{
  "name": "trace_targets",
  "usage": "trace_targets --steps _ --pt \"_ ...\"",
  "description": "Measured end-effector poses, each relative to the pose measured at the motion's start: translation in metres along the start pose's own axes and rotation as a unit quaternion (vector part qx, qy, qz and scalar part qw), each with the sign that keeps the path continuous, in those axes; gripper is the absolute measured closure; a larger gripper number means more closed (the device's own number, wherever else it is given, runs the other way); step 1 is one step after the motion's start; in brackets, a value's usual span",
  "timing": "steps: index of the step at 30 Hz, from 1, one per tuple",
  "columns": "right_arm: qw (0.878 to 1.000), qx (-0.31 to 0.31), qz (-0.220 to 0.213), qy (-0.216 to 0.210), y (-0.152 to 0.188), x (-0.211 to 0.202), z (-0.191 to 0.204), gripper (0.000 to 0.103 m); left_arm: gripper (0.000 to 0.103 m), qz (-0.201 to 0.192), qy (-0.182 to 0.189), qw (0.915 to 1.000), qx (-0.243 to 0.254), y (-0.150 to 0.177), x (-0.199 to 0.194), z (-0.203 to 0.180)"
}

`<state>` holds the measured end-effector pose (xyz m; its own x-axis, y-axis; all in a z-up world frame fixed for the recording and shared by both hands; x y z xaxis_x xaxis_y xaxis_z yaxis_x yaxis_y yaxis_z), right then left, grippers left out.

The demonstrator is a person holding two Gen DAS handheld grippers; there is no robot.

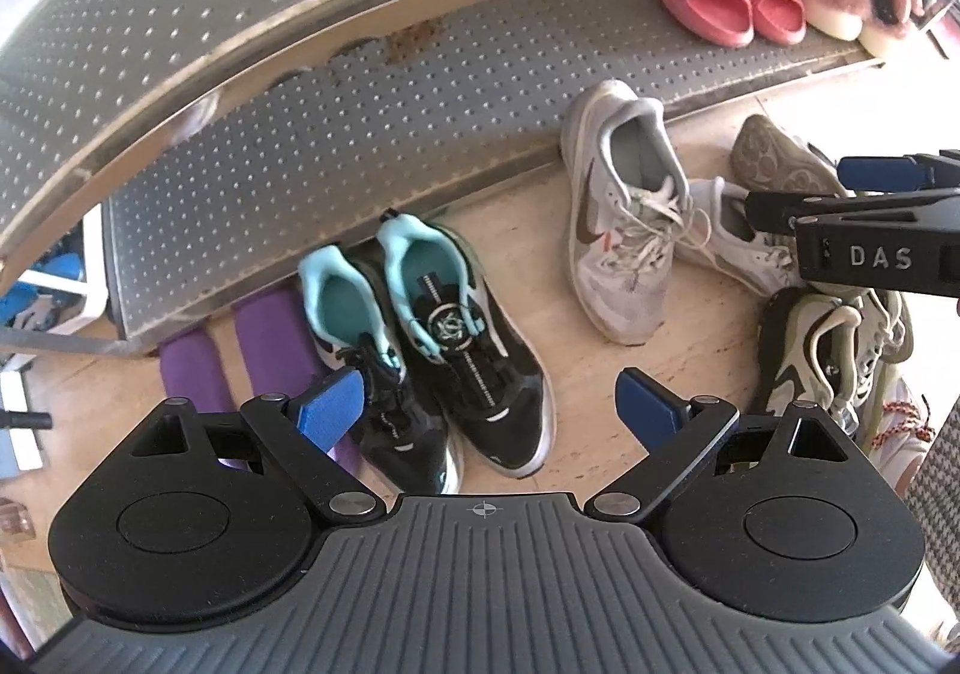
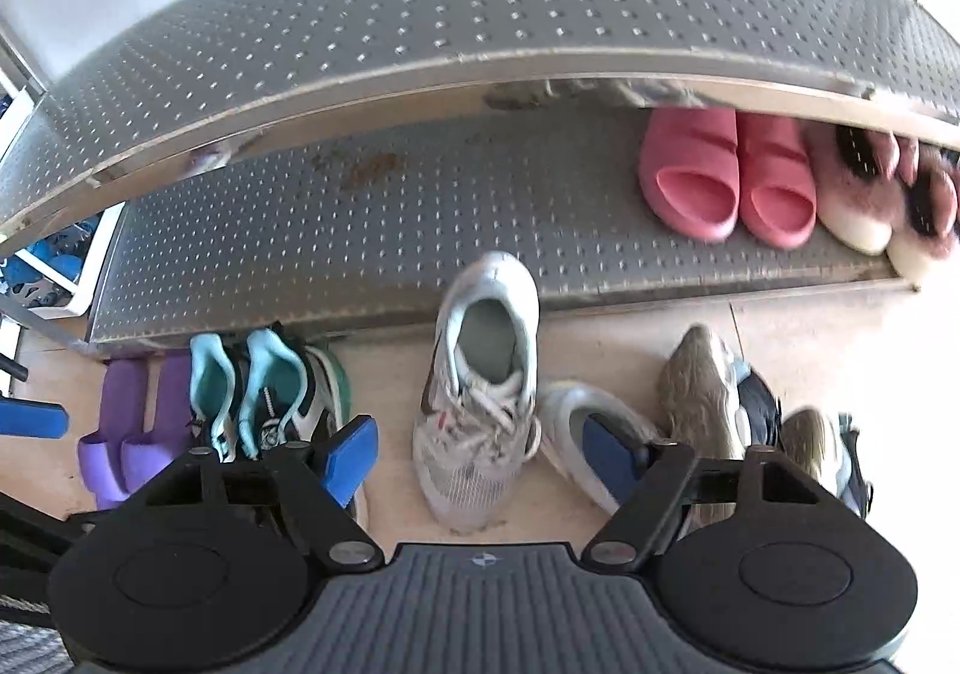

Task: Organize scattered shoes
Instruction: 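Grasp the grey-white sneaker by its heel and set it beside the teal pair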

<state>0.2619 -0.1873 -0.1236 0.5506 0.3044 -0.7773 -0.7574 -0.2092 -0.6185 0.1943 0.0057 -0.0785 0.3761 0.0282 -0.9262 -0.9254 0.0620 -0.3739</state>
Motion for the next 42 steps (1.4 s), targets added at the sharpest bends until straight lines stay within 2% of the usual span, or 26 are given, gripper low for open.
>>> trace_targets --steps 2,4,9,13,18,19,20,23,26,29,31,34,37,39,41,42 --pt "1.0 -0.021 -0.008 -0.003 0.005 0.01 -0.003 0.06 0.008 -0.008 -0.002 0.9999 -0.014 -0.004 -0.004 0.009" --pt "1.0 -0.031 0.004 -0.002 0.011 0.031 -0.009 0.067 0.008 -0.014 -0.005 0.9996 -0.026 -0.007 -0.007 0.017" --pt "1.0 -0.008 0.006 0.022 0.011 0.081 -0.019 0.066 0.008 -0.017 -0.017 0.998 -0.059 -0.01 -0.009 0.04" --pt "0.999 0.016 0.023 0.03 0.013 0.145 -0.022 0.062 0.008 -0.013 -0.023 0.9968 -0.075 -0.009 -0.008 0.055" --pt "0.997 0.011 0.051 0.064 0.03 0.183 -0.012 0.061 0.008 -0.009 -0.03 0.996 -0.084 -0.008 -0.007 0.067" --pt "0.996 0.011 0.061 0.071 0.037 0.188 -0.008 0.063 0.008 -0.01 -0.031 0.9957 -0.086 -0.008 -0.008 0.069" --pt "0.994 0.008 0.074 0.08 0.044 0.194 -0.003 0.078 0.008 -0.011 -0.032 0.9956 -0.088 -0.008 -0.008 0.07" --pt "0.994 -0.008 0.075 0.083 0.043 0.188 0.005 0.087 0.008 -0.017 -0.032 0.9951 -0.092 -0.009 -0.012 0.073" --pt "0.996 -0.017 0.088 0.02 0.034 0.166 0.018 0.09 0.008 -0.019 -0.027 0.995 -0.095 -0.008 -0.016 0.073" --pt "0.993 -0.04 0.106 -0.009 0.031 0.144 0.028 0.09 0.008 -0.022 -0.016 0.9951 -0.095 -0.007 -0.022 0.071" --pt "0.988 -0.037 0.148 -0.028 0.034 0.13 0.032 0.09 0.008 -0.026 -0.013 0.995 -0.095 -0.008 -0.026 0.07" --pt "0.981 -0.005 0.192 -0.028 0.043 0.126 0.032 0.09 0.008 -0.03 -0.01 0.995 -0.095 -0.009 -0.03 0.069" --pt "0.981 0.024 0.192 -0.014 0.055 0.138 0.04 0.087 0.008 -0.03 -0.011 0.995 -0.095 -0.009 -0.03 0.071" --pt "0.983 0.064 0.173 -0.008 0.06 0.156 0.045 0.083 0.008 -0.029 -0.017 0.9951 -0.094 -0.01 -0.028 0.073" --pt "0.981 0.076 0.177 0.018 0.064 0.163 0.048 0.06 0.008 -0.028 -0.024 0.9951 -0.091 -0.011 -0.027 0.075" --pt "0.979 0.076 0.186 0.03 0.066 0.164 0.049 0.054 0.008 -0.029 -0.025 0.9952 -0.09 -0.011 -0.026 0.076"
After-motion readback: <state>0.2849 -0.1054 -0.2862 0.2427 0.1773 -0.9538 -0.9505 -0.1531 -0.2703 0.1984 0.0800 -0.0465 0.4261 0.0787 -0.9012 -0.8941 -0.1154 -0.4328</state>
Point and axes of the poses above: each gripper's, at about its wrist camera, not at the fingertips, and x roughly the way its jaws point, z to its left, y to its underside, the point moved 7 cm from there along x, roughly the way its jaws point, and after that the axes turned 12 degrees about -z, right-handed, at the moved point
